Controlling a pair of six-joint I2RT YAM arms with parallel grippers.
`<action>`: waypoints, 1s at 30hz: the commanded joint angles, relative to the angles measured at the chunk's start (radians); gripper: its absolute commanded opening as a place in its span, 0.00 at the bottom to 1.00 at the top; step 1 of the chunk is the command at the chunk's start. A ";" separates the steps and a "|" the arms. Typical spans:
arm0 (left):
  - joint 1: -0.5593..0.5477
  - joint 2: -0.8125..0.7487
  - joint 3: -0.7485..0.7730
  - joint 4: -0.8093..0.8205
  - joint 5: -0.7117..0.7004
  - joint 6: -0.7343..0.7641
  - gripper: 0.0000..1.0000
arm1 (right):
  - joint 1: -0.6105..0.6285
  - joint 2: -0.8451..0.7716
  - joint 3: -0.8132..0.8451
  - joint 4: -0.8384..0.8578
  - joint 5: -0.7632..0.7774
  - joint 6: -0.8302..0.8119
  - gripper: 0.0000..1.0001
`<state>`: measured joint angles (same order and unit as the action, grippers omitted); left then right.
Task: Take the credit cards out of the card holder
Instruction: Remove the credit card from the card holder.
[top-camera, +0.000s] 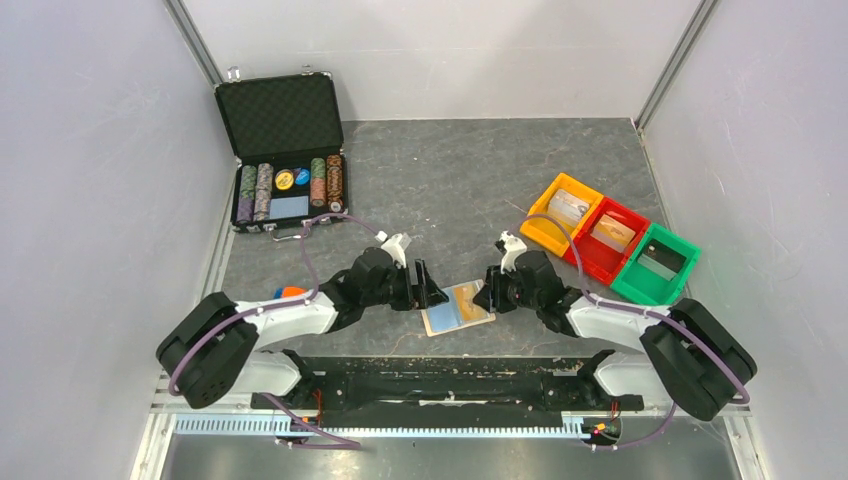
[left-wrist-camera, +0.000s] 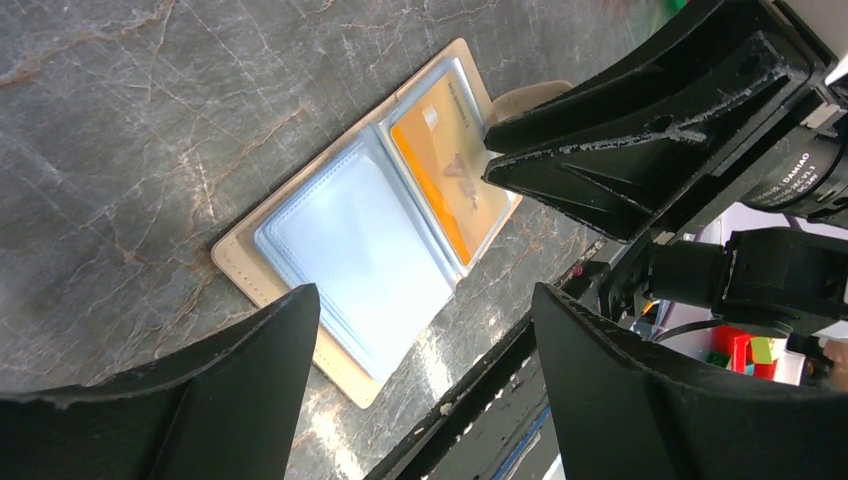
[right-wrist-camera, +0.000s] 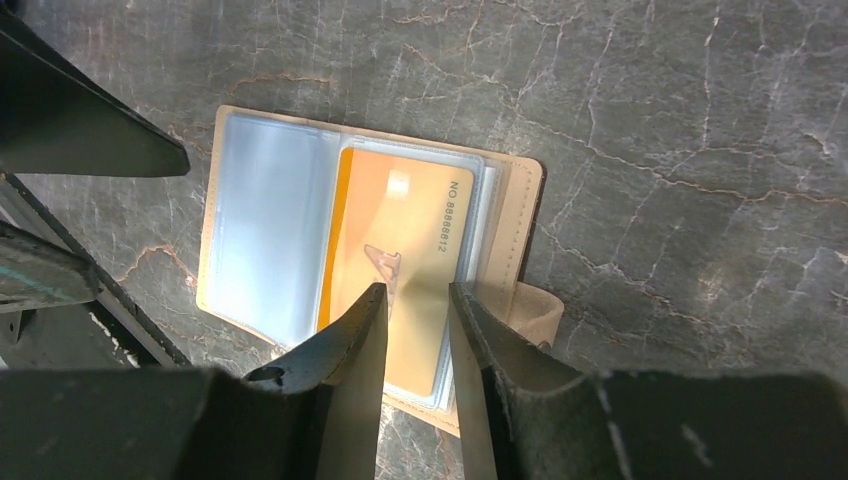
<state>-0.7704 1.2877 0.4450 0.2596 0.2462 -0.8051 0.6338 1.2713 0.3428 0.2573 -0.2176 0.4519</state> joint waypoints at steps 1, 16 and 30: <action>-0.009 0.050 -0.005 0.123 0.014 -0.048 0.83 | 0.004 0.014 -0.048 0.060 -0.025 0.019 0.31; -0.045 0.209 0.024 0.246 0.024 -0.060 0.69 | 0.004 -0.019 -0.167 0.191 -0.063 0.153 0.26; -0.096 0.271 0.059 0.251 -0.035 -0.038 0.59 | 0.004 -0.019 -0.216 0.244 -0.055 0.184 0.22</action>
<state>-0.8536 1.5352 0.4763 0.4828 0.2386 -0.8444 0.6323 1.2423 0.1535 0.5385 -0.2577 0.6365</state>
